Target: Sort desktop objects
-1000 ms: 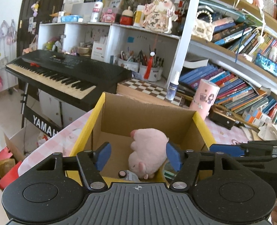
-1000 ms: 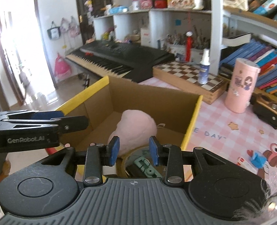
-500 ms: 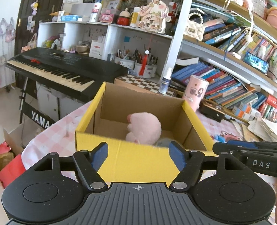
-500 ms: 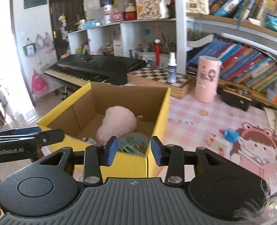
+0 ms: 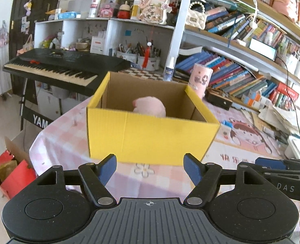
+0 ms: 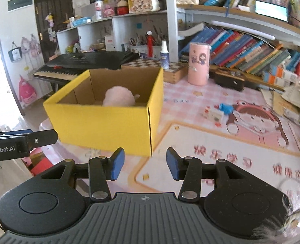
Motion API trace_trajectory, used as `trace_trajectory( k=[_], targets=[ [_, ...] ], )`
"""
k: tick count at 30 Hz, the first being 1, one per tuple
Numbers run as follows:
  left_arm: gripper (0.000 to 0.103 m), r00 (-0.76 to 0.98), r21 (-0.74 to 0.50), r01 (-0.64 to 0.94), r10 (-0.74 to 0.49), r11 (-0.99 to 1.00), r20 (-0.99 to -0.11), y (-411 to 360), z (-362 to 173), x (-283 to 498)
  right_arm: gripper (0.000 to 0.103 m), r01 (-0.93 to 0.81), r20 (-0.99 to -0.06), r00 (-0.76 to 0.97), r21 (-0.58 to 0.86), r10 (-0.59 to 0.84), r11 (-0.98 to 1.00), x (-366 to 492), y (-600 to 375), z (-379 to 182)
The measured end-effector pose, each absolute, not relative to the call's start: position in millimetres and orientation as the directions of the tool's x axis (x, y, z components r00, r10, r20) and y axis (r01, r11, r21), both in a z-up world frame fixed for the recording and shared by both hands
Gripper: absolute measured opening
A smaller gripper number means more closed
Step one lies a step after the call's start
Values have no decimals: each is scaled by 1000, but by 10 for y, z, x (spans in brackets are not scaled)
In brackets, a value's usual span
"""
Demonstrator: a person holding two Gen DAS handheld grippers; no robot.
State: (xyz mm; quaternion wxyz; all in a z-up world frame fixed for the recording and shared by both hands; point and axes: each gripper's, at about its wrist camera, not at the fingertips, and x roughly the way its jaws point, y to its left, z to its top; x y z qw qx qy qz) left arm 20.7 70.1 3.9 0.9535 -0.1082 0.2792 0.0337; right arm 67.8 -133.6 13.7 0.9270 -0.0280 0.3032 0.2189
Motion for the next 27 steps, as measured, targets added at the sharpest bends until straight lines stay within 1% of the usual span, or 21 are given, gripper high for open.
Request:
trace_trajectory(
  k=[4, 6, 7, 8, 11, 13, 15, 27],
  targets=[
    [75, 830, -177, -106, -11, 978, -558, 646, -21, 82, 53, -404, -590, 717, 81, 371, 911, 509, -1344, 70],
    [78, 821, -171, -94, -20, 981, -571, 613, -46, 41, 57, -401, -600, 712, 79, 365, 913, 434, -1323, 35],
    [81, 817, -166, -88, -25, 982, -576, 596, -57, 20, 58, -400, -604, 710, 78, 362, 913, 406, -1315, 22],
    [82, 815, -162, -77, -31, 984, -579, 576, -67, -5, 60, -400, -609, 707, 76, 360, 914, 368, -1303, 8],
    [82, 809, -159, -52, -52, 986, -585, 533, -87, -61, 64, -400, -617, 703, 70, 355, 914, 290, -1285, -17],
    [82, 807, -161, -38, -65, 986, -587, 505, -100, -86, 65, -401, -622, 700, 64, 351, 914, 246, -1275, -25],
    [83, 805, -165, -23, -79, 986, -588, 478, -111, -95, 69, -398, -626, 701, 55, 342, 916, 198, -1283, -36],
    [83, 786, -156, 77, -156, 985, -598, 206, -132, 38, 70, -303, -638, 725, 44, 260, 952, 149, -1534, -57]
  ],
)
